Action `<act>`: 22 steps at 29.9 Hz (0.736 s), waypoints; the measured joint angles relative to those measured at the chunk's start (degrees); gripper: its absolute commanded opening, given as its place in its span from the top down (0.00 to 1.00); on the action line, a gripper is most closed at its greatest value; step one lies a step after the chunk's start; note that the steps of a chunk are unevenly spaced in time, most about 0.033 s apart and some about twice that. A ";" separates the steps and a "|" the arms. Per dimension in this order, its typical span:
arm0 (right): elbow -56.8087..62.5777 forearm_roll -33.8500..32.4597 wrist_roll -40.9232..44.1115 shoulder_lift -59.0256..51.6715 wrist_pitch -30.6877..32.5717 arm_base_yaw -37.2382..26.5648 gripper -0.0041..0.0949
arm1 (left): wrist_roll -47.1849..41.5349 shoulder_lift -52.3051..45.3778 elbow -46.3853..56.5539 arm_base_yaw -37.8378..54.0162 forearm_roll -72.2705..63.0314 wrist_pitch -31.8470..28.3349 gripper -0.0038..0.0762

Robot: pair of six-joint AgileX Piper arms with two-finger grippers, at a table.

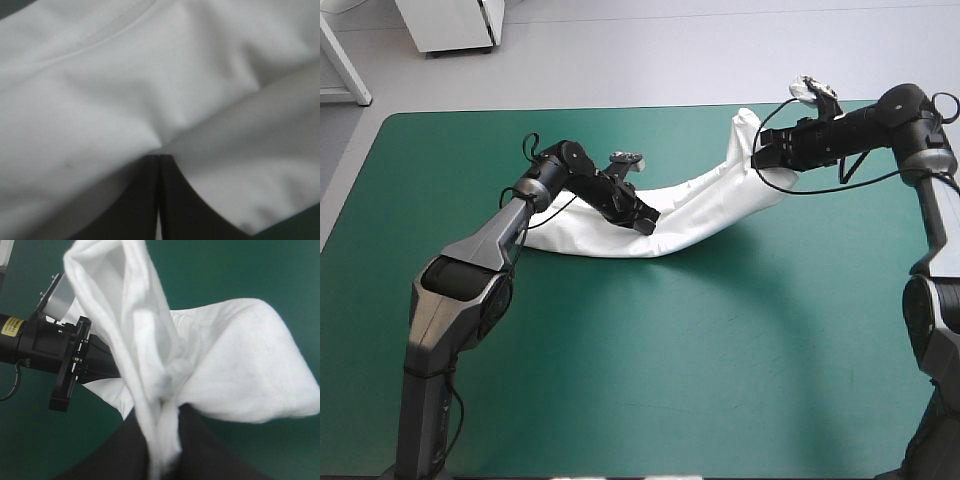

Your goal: Fold the cloth

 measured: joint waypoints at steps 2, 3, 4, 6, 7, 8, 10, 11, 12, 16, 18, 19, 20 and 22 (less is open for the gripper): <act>0.00 0.00 0.00 -0.19 0.00 0.19 0.96 | -0.07 0.21 -0.11 0.00 -0.59 0.00 0.96; 0.00 0.05 0.00 -0.18 0.00 0.26 0.96 | -0.07 0.25 -0.11 0.00 -0.64 0.00 0.96; 0.00 0.05 0.00 -0.18 0.01 0.30 0.96 | -0.07 0.25 -0.24 0.00 -0.64 0.00 0.96; 0.00 0.05 0.00 -0.18 0.06 0.30 0.96 | -0.15 0.31 -0.74 0.00 -0.39 0.45 0.96; -0.06 0.05 0.00 -0.18 0.06 0.30 0.96 | -0.67 0.38 -1.26 0.00 -0.12 1.07 0.96; -0.12 0.05 0.00 -0.18 0.06 0.35 0.96 | -1.19 0.52 -1.82 0.07 0.14 1.75 0.96; -0.64 -0.01 0.00 -0.18 0.06 0.37 0.96 | -1.87 0.72 -3.92 0.48 0.86 3.79 0.96; -0.97 -0.01 0.00 -0.18 0.06 0.37 0.96 | -2.26 0.77 -5.32 0.79 1.06 4.24 0.96; -1.31 -0.01 0.11 -0.18 0.13 0.37 0.96 | -2.77 0.77 -6.88 1.15 1.22 4.54 0.96; -1.80 0.05 0.36 -0.22 0.18 0.51 0.96 | -3.91 0.38 -13.81 2.40 1.44 4.87 0.96; -1.80 -0.23 0.43 -0.22 -0.07 1.08 0.96 | -4.35 -0.30 -17.51 2.88 2.30 5.07 0.96; -1.80 -0.41 0.48 -0.22 -0.24 1.63 0.96 | -4.93 -0.70 -18.83 3.18 3.15 5.23 0.96; -1.81 -0.47 0.54 -0.22 -0.50 2.19 0.96 | -5.37 -1.22 -20.38 3.46 3.80 5.36 0.96; -1.92 -0.60 0.61 -0.22 -1.20 4.05 0.96 | -6.38 -2.95 -22.49 4.36 5.15 5.70 0.96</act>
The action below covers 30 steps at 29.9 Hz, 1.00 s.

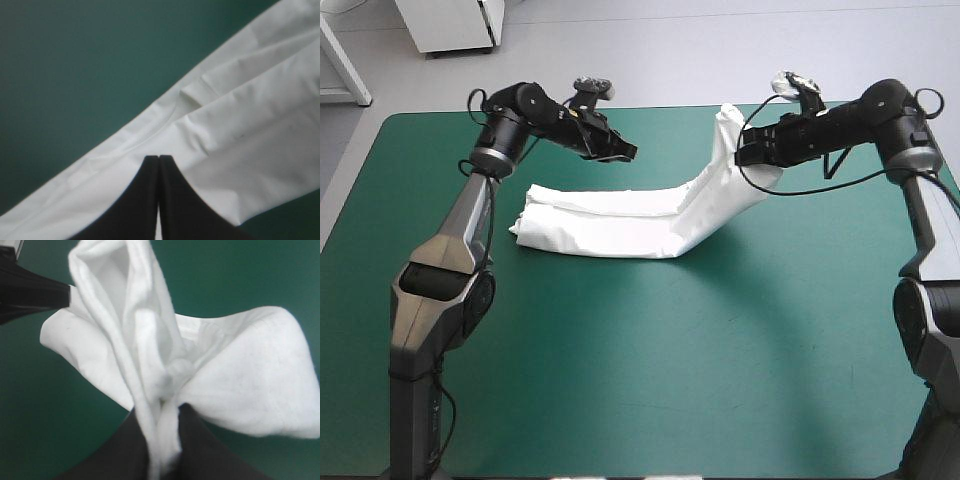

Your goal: Fold the cloth

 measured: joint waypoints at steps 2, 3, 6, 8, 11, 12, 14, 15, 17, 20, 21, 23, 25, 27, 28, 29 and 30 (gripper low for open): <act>-0.06 0.00 0.00 0.00 -1.10 2.29 0.96 | -0.41 -2.12 -0.92 1.24 0.56 0.26 0.96; -0.11 0.00 0.00 0.00 -1.92 3.26 0.96 | -0.69 -2.99 -1.06 1.91 0.82 0.39 0.96; -0.11 0.00 0.00 0.00 -4.84 6.89 0.96 | -1.60 -6.29 -1.33 3.64 1.81 0.76 0.96; -0.26 0.05 0.00 0.08 -6.77 9.54 0.96 | -2.11 -8.47 -1.33 4.37 2.90 0.83 0.96; -2.17 0.49 0.46 1.58 -7.17 13.22 0.96 | -2.73 -11.40 -1.33 4.75 4.39 1.24 0.96; -3.27 0.62 0.62 2.36 -7.17 14.17 0.96 | -2.98 -12.17 -1.33 4.75 4.78 1.24 0.96; -5.92 0.68 1.20 4.81 -7.17 16.48 0.96 | -3.52 -14.02 -1.33 4.75 5.06 1.31 0.96; -7.59 0.68 1.59 6.28 -7.25 17.56 0.96 | -3.68 -14.89 -1.33 4.75 5.13 1.31 0.96; -10.98 0.68 2.48 9.18 -7.25 19.36 0.96 | -3.79 -16.55 -1.09 4.75 5.20 1.31 0.96; -16.79 0.68 3.91 13.91 -7.25 21.92 0.96 | -3.79 -18.88 0.05 4.75 5.75 1.36 0.96; -18.89 0.68 4.43 15.52 -7.25 22.65 0.96 | -3.79 -19.74 0.70 4.75 6.12 1.36 0.96; -22.76 0.68 5.18 18.70 -7.25 23.81 0.96 | -3.79 -21.29 2.45 4.75 6.87 1.36 0.96; -25.78 0.68 6.02 21.36 -7.25 24.83 0.96 | -3.79 -22.91 4.37 4.75 7.56 1.36 0.96; -28.37 0.68 6.58 23.97 -7.58 25.94 0.96 | -3.79 -24.43 6.68 4.75 7.82 1.36 0.96; -29.16 0.74 6.64 24.90 -7.71 26.41 0.95 | -3.79 -25.03 7.65 4.75 7.94 1.36 0.96; -29.96 1.26 6.76 26.01 -7.83 26.83 0.92 | -3.81 -25.70 8.80 4.75 8.00 1.36 0.96; -30.50 2.05 6.76 27.04 -8.03 27.21 0.90 | -3.81 -26.34 9.80 4.75 8.13 1.36 0.96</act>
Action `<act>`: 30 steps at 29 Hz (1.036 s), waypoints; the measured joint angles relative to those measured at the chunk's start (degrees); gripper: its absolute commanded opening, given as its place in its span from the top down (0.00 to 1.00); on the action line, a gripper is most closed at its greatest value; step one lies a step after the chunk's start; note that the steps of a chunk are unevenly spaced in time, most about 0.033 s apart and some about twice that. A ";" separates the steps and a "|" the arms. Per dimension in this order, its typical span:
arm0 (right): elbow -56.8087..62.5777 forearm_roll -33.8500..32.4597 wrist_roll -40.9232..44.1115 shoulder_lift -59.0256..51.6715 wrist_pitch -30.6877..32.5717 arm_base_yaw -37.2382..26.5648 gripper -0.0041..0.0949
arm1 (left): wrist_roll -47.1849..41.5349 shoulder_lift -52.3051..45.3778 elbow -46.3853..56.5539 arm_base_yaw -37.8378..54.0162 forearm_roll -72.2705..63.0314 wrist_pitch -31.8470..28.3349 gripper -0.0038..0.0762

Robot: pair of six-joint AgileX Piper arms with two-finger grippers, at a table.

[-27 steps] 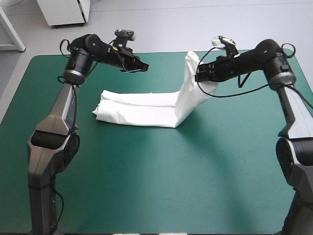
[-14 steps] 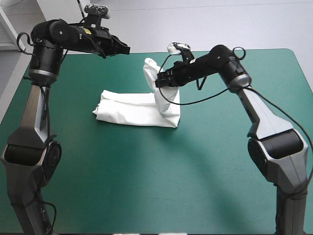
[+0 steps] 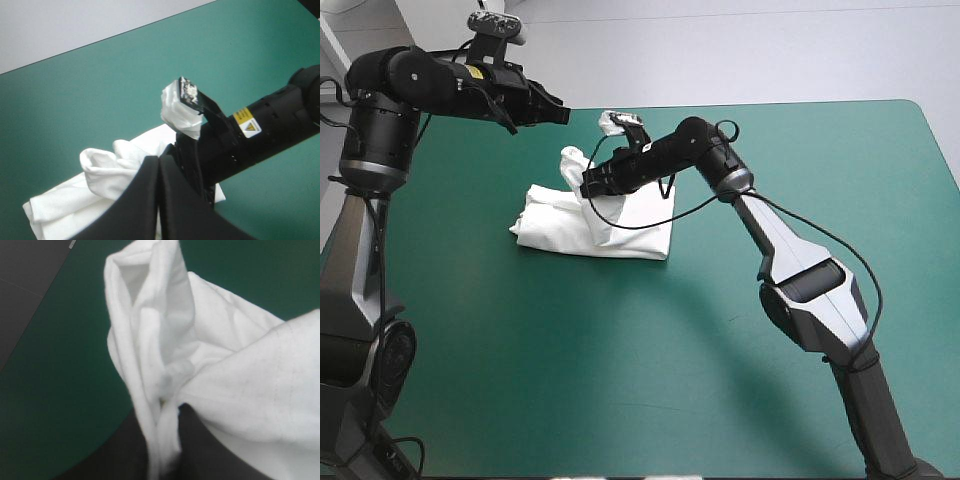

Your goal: Fold the cloth

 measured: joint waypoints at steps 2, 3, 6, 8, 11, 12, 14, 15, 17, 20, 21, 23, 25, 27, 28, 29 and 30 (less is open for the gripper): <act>-0.42 1.99 -0.61 1.71 0.00 0.32 0.82 | 0.00 -1.03 1.77 0.00 0.33 0.00 0.96; -0.55 3.27 -0.80 2.45 0.20 0.45 0.78 | 0.00 -1.52 2.51 0.00 0.64 0.00 0.96; -0.68 5.54 -1.26 4.24 1.25 0.59 0.62 | -0.05 -2.80 3.73 0.00 1.65 0.00 0.96; -0.68 6.33 -1.64 5.08 1.25 0.72 0.49 | -0.05 -3.48 3.93 0.00 1.89 0.00 0.96; -0.73 7.18 -2.73 5.53 0.76 1.13 0.39 | -0.05 -4.65 4.10 0.00 2.22 0.00 0.96; -1.10 7.53 -3.08 5.53 0.64 1.34 0.37 | -0.05 -5.06 4.13 0.00 2.22 0.00 0.96; -2.35 8.16 -3.51 5.53 0.70 1.69 0.37 | -0.20 -5.81 4.17 0.00 2.34 0.00 0.96; -3.29 8.34 -3.60 5.53 1.13 1.74 0.37 | -0.25 -6.10 4.17 0.00 2.34 0.00 0.96; -5.55 8.34 -3.64 5.53 2.28 1.79 0.37 | -0.27 -6.76 4.31 0.00 2.39 0.00 0.96; -10.77 6.52 -3.13 5.53 5.28 1.55 0.37 | -0.39 -7.69 4.88 0.00 2.39 0.00 0.96; -13.01 4.95 -2.43 5.53 6.45 1.24 0.37 | -0.39 -7.96 5.22 0.00 2.39 0.00 0.96; -17.15 1.06 -0.32 5.53 8.55 0.47 0.37 | -0.39 -8.36 5.92 0.00 2.39 0.00 0.96; -20.09 -2.98 3.08 5.37 9.74 -1.19 0.37 | -0.61 -8.65 6.70 0.00 2.39 0.00 0.96; -21.71 -5.05 5.96 5.31 10.20 -3.70 0.37 | -0.91 -9.00 7.88 0.00 2.04 0.00 0.96; -21.93 -5.61 7.08 5.27 10.27 -4.85 0.37 | -0.91 -9.08 8.42 0.00 1.71 0.00 0.96; -22.21 -7.04 8.31 5.00 10.27 -7.67 0.37 | -0.91 -9.20 9.74 0.00 0.93 0.00 0.96; -22.21 -7.89 8.60 4.76 10.27 -8.90 0.37 | -0.85 -9.20 10.23 0.00 0.88 0.00 0.96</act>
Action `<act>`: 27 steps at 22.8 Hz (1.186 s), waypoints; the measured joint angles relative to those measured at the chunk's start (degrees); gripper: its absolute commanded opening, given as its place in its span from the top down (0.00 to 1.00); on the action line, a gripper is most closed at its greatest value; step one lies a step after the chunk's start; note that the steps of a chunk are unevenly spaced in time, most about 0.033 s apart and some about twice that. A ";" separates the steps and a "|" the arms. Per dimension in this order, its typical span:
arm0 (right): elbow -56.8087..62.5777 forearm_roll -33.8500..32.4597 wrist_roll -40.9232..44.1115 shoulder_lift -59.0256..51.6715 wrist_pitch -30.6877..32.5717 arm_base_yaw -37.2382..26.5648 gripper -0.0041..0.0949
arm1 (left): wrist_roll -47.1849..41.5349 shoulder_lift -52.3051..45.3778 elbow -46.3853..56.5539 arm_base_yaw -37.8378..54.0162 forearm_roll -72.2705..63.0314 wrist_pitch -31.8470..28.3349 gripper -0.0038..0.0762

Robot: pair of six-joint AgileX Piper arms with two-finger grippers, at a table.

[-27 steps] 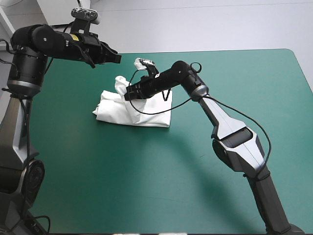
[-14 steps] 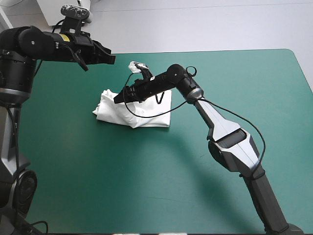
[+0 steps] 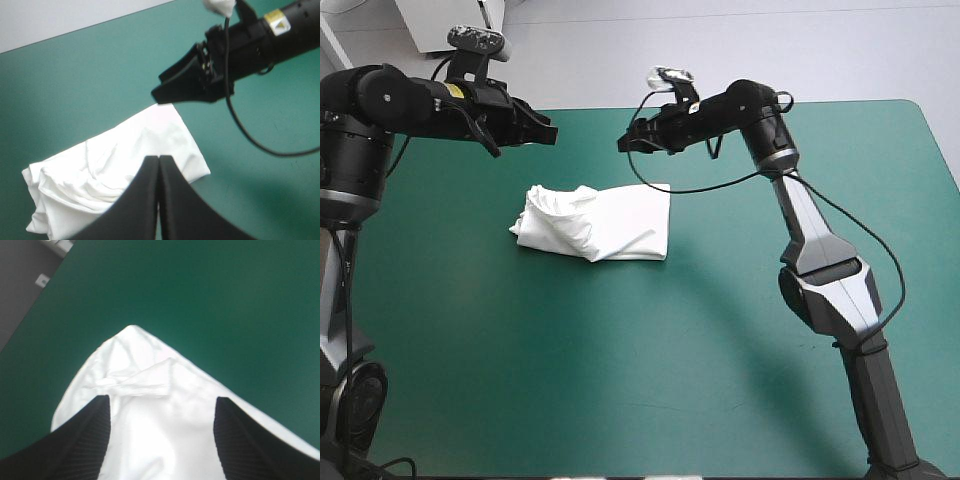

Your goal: Fold the cloth

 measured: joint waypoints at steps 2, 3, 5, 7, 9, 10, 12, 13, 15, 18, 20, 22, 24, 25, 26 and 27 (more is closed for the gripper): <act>0.00 -2.70 0.77 -1.30 0.00 -2.47 0.37 | 0.44 -0.10 1.82 0.00 0.26 0.00 0.96; 0.52 -4.29 1.76 -2.34 0.05 -3.59 0.37 | 0.75 -0.10 3.00 0.00 0.61 0.00 0.96; 3.74 -6.41 2.36 -4.34 0.05 -4.46 0.37 | 1.18 -0.10 3.44 0.00 1.01 0.00 0.96; 10.33 -9.01 2.36 -6.48 0.05 -4.77 0.37 | 1.93 -0.10 3.47 0.00 1.13 0.00 0.96; 17.83 -9.81 2.36 -7.97 0.05 -4.77 0.37 | 2.31 -0.25 3.47 0.00 1.19 0.00 0.96; 22.39 -9.87 2.08 -8.77 0.05 -4.71 0.37 | 2.43 -0.32 3.47 0.00 1.31 0.00 0.96; 30.62 -10.31 0.24 -11.02 0.00 -4.53 0.37 | 2.57 -0.32 3.47 0.00 1.31 0.00 0.96; 32.71 -10.31 -0.07 -11.77 0.00 -4.39 0.37 | 2.57 -0.32 3.47 0.00 1.31 0.00 0.96; 37.00 -10.25 -1.20 -13.45 0.00 -4.34 0.37 | 2.57 -0.32 3.47 0.00 0.99 0.00 0.96; 41.10 -9.47 -2.96 -15.22 -0.17 -4.32 0.37 | 3.68 -0.32 3.47 0.00 -1.09 0.00 0.96; 41.50 -8.60 -3.97 -15.41 -0.43 -4.14 0.37 | 4.01 -0.39 3.47 0.00 -1.76 0.00 0.96; 41.57 -8.30 -4.63 -15.41 -0.65 -3.80 0.37 | 4.34 -0.39 3.47 0.00 -2.06 0.00 0.94; 41.62 -6.81 -5.57 -15.34 -0.65 -3.21 0.37 | 4.96 -0.39 3.47 0.00 -2.17 0.00 0.87; 41.62 -6.20 -5.93 -15.12 -0.72 -3.16 0.37 | 5.10 -0.39 3.47 0.00 -2.31 0.00 0.84; 41.62 -5.84 -6.15 -14.97 -0.77 -3.04 0.37 | 5.26 -0.39 3.47 0.00 -2.51 0.00 0.81; 41.62 -5.52 -6.27 -14.60 -0.76 -3.05 0.37 | 5.53 -0.39 3.47 0.00 -2.69 0.00 0.78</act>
